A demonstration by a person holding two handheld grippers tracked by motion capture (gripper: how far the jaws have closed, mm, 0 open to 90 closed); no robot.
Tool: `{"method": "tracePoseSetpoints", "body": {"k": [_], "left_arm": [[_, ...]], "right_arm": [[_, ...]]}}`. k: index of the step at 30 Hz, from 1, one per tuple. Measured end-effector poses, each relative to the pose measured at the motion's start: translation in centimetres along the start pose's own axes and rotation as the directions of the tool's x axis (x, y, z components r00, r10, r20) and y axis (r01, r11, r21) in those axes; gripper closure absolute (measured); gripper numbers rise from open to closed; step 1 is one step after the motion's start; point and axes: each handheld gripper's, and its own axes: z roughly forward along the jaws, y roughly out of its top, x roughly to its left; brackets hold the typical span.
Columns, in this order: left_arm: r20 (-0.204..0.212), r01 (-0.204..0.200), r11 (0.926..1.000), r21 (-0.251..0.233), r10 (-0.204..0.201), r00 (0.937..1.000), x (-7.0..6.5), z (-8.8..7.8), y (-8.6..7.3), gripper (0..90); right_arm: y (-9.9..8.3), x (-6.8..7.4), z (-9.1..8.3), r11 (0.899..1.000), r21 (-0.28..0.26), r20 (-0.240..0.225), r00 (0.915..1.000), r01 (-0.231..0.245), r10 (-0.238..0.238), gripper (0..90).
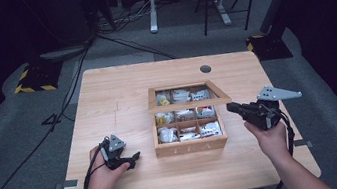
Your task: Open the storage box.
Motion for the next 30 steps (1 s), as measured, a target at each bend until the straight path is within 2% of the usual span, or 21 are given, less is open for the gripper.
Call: {"method": "tracePoseSetpoints", "body": {"k": [8, 10, 12, 16, 21, 30], "left_arm": [[0.004, -0.002, 1.0, 0.002, 0.002, 1.0, 0.0, 0.0, 0.0, 23.3], [0.03, -0.029, 0.9996, 0.005, 0.029, 0.9991, -0.1, 0.0, 0.0, 22.5], [0.034, -0.031, 0.9995, 0.005, 0.031, 0.9989, -0.1, 0.0, 0.0, 22.7], [0.035, -0.031, 0.9995, 0.005, 0.031, 0.9989, -0.1, 0.0, 0.0, 22.6], [0.029, -0.027, 0.9996, 0.005, 0.027, 0.9992, -0.1, 0.0, 0.1, 22.7], [0.028, -0.027, 0.9996, 0.007, 0.027, 0.9992, -0.1, 0.0, 0.1, 22.7]], "right_arm": [[1.1, -0.2, 0.8, 1.0, -0.024, 0.008, 0.9999, 0.007, -0.007, 90.0], [1.5, -0.2, 1.1, 1.0, -0.024, 0.015, 0.9999, 0.009, -0.009, 90.0], [1.8, -0.1, 1.3, 0.999, -0.028, 0.021, 0.9996, 0.021, -0.021, 90.0], [2.3, -0.3, 1.6, 0.999, -0.027, 0.025, 0.9987, 0.045, -0.044, 90.0], [2.6, -0.6, 1.9, 0.998, -0.027, 0.017, 0.9985, 0.052, -0.052, 90.0], [2.7, -0.7, 2.0, 0.998, -0.034, 0.015, 0.9989, 0.045, -0.044, 90.0]]}}
